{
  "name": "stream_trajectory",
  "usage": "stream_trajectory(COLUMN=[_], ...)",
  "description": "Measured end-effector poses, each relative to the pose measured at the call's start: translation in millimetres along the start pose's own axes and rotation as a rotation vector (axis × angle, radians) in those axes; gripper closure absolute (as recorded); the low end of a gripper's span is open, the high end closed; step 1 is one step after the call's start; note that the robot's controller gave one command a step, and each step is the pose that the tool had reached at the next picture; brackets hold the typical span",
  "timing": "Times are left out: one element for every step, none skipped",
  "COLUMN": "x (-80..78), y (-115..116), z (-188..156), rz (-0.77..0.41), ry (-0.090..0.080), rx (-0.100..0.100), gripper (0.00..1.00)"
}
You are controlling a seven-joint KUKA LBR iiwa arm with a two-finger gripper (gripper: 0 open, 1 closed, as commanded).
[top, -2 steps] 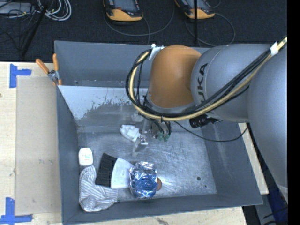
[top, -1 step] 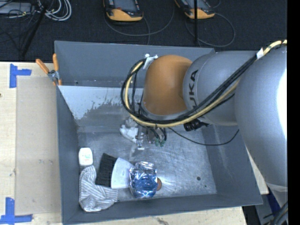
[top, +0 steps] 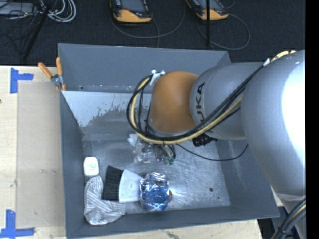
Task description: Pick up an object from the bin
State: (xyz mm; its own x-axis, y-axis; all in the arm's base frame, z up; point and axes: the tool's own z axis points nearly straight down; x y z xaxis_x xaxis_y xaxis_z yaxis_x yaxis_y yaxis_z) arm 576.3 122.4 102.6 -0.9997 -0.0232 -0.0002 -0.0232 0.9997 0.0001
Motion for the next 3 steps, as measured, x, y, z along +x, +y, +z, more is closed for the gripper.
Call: stream_trajectory(x=[0.1,1.0,-0.7], y=[0.1,2.5,3.4], z=[0.1,-38.3,-77.5], rz=[0.0,-0.018,-0.023], ry=[0.0,0.005,-0.001], rx=[0.0,0.001,0.0], gripper=[1.0,1.0,1.0])
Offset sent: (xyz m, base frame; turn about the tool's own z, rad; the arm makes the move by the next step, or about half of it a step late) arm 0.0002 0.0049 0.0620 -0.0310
